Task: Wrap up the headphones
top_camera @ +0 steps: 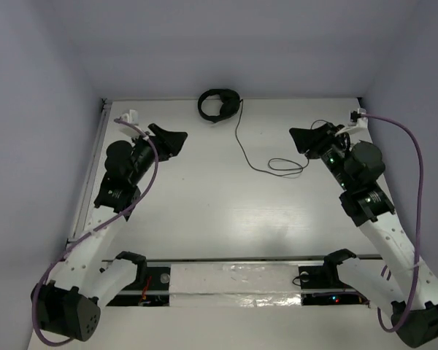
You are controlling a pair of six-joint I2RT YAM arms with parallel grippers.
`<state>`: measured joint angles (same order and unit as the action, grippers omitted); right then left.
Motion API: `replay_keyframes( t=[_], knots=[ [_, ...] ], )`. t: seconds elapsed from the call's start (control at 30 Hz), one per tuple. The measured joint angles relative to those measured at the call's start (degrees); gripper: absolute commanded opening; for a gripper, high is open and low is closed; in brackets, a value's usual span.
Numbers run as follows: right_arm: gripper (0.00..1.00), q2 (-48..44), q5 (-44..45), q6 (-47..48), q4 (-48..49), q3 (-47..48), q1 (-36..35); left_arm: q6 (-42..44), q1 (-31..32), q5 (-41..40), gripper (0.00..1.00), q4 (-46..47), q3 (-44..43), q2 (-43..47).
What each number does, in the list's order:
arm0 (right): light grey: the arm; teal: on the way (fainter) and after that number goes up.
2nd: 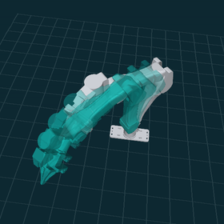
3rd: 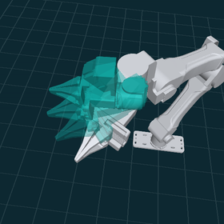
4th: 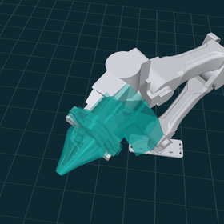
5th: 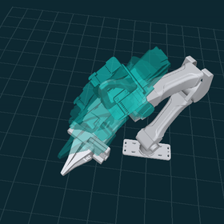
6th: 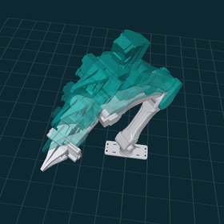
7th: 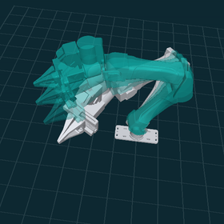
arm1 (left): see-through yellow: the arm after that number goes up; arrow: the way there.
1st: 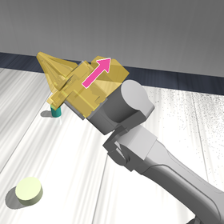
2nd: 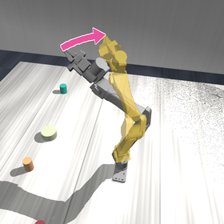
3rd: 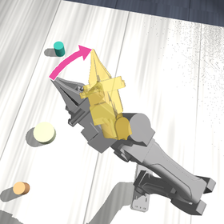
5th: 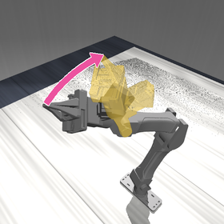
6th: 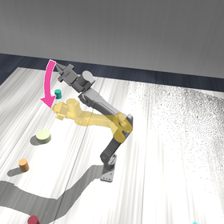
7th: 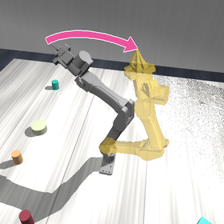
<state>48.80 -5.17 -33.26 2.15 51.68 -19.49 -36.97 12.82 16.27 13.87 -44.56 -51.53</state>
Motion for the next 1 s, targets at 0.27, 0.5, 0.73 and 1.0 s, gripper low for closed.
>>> replay_keyframes(
  t=[0.27,0.5,0.73,1.0],
  knots=[
    [0.0,-3.6,1.3,-0.1,-1.8,0.3,0.0,2.7,7.8,-13.4,0.21,-1.7,-8.7,-10.8],
    [0.0,1.1,0.2,-1.6,-1.7,0.6,0.0,6.7,9.2,-30.3,0.0,-9.0,-30.7,-33.8],
    [0.0,2.2,-0.1,-2.1,-1.6,0.1,-0.1,12.4,9.2,-37.9,0.2,-20.2,-60.5,-63.3],
    [0.17,2.6,-1.7,-2.5,-1.2,-0.1,-1.8,15.4,8.6,-36.2,0.47,-29.9,-89.0,-88.8]
  ],
)
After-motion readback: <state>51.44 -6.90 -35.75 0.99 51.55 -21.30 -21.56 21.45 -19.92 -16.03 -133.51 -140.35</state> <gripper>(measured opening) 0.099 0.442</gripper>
